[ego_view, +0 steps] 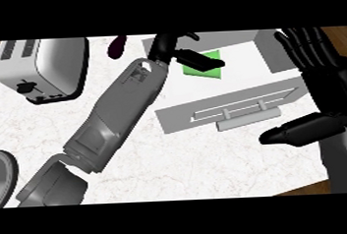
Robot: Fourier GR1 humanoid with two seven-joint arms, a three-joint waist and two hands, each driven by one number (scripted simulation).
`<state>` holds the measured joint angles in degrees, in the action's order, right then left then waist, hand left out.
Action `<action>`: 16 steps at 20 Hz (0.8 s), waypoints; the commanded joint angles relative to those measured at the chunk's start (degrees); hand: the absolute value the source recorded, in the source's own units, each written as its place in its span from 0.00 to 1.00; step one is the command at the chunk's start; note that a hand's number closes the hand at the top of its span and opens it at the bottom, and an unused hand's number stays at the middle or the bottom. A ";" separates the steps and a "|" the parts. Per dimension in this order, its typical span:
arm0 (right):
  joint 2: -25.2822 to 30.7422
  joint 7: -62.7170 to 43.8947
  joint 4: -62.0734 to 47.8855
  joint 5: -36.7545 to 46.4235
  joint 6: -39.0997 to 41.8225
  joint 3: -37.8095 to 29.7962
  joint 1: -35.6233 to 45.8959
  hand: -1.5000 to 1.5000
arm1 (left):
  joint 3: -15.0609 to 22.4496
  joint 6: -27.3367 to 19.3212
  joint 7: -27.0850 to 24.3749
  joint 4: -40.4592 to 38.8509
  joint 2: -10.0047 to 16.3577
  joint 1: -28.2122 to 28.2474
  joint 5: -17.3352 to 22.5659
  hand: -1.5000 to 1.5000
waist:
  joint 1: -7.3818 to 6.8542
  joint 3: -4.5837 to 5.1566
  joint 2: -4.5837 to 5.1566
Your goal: Pick up the cup, place it into the drawer and close the drawer
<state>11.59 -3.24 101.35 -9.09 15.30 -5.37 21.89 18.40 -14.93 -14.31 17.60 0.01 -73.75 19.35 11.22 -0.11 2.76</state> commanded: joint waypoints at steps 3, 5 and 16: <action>-1.77 -1.52 0.16 -6.47 6.62 4.99 1.58 1.00 | -1.53 0.13 -3.12 3.24 -0.01 0.20 6.90 0.00 | 1.89 0.04 0.32; -0.74 -1.33 -0.59 -8.47 10.84 6.81 2.56 1.00 | -1.92 2.17 -6.69 4.91 -0.01 1.27 8.91 0.00 | 0.56 0.08 0.29; 10.80 -9.49 -1.07 1.58 22.06 15.95 -0.90 0.00 | -3.36 -3.73 -13.30 5.06 -0.01 0.67 16.94 0.00 | -4.53 0.08 -1.38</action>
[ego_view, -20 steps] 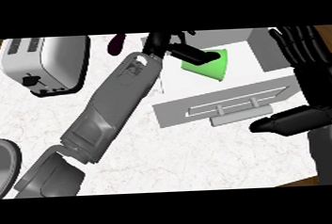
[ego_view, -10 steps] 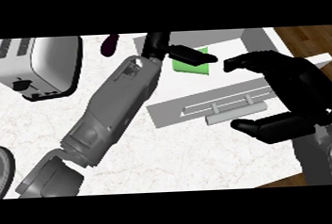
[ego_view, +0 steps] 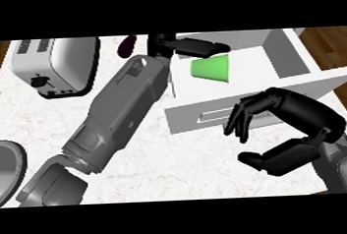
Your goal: Pick up the cup, place it into the drawer and close the drawer
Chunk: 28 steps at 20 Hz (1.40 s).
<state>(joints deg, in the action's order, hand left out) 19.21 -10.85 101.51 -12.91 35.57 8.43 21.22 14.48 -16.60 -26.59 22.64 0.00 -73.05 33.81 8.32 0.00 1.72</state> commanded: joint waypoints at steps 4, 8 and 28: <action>2.43 1.19 2.61 21.28 -3.94 6.78 -2.48 0.00 | -0.56 -0.58 -2.79 -1.23 0.00 1.45 3.30 0.00 | -3.84 -0.04 -0.66; 0.43 7.18 -8.10 30.61 -9.68 8.79 -5.02 0.00 | -0.40 1.40 -5.86 0.98 0.00 4.81 3.99 0.00 | -7.36 -0.06 -1.04; -1.28 32.90 -66.45 41.14 -25.09 0.12 21.81 1.00 | -1.50 9.15 -3.61 14.19 6.25 18.11 4.23 0.00 | -15.51 -0.30 -0.45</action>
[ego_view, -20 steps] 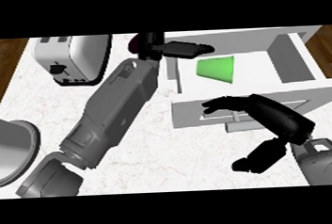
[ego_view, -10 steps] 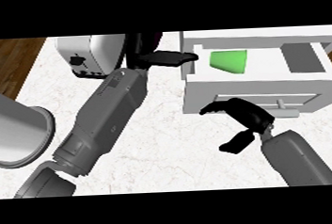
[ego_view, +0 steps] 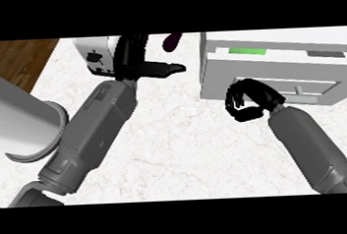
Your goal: Pick up the cup, place it into the drawer and close the drawer
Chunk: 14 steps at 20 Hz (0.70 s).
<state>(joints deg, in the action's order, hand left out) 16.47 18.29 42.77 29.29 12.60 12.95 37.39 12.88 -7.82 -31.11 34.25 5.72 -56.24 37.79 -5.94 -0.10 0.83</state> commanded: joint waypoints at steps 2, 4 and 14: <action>3.42 4.78 -9.94 -2.69 -1.77 -7.26 9.01 1.00 | -0.31 2.83 1.65 3.22 2.35 2.29 0.93 0.00 | -2.24 -0.22 0.91; 4.00 4.56 -12.47 -3.04 -3.70 -9.14 11.55 1.00 | 0.34 4.26 2.09 4.39 3.94 4.84 0.62 0.00 | -2.99 -0.20 0.81; 7.77 2.05 -14.62 -6.66 -2.24 -13.78 16.12 1.00 | 1.06 6.83 1.96 7.44 5.16 7.00 0.47 0.00 | -5.41 -0.16 1.70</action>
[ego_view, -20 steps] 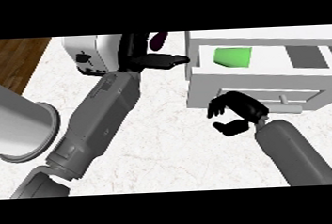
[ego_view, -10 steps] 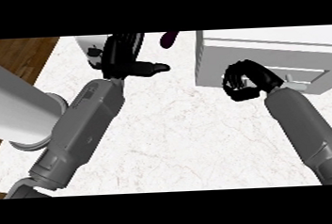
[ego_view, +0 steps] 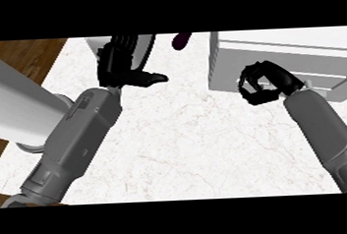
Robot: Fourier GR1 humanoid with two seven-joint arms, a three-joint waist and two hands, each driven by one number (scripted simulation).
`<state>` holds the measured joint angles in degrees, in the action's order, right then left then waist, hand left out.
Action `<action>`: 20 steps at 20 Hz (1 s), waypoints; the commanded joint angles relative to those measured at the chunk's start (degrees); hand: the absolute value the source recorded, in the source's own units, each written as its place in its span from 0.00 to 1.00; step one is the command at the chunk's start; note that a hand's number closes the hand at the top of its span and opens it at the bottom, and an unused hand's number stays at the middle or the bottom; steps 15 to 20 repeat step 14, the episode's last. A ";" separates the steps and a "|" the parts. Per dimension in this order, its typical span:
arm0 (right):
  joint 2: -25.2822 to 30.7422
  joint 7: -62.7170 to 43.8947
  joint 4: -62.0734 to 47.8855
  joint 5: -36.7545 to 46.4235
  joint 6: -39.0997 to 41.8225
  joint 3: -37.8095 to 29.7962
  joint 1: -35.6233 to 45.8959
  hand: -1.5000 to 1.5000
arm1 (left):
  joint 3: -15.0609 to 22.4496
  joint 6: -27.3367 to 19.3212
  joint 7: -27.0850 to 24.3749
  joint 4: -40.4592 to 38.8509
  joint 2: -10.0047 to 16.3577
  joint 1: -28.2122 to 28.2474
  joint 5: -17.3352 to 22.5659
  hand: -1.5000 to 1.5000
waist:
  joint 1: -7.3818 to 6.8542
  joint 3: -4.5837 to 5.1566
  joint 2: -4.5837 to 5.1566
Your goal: Pick up the cup, place it into the drawer and close the drawer
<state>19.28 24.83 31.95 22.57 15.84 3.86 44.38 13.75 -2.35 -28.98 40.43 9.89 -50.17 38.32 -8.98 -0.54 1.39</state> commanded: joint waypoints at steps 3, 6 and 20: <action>6.41 -4.45 -2.32 -1.26 -3.49 -5.52 9.77 1.00 | 0.95 2.21 1.05 1.27 0.70 1.97 -0.02 0.00 | -2.91 0.30 1.24; 7.43 -4.59 -1.39 -1.89 -1.72 -5.63 9.68 1.00 | 0.70 2.12 0.99 2.08 0.40 1.53 0.26 0.00 | -2.97 0.32 1.21; 10.00 -4.41 1.04 -4.64 2.47 -7.01 7.85 1.00 | 0.38 4.00 1.16 3.28 1.84 2.86 0.81 0.00 | -3.76 0.34 1.35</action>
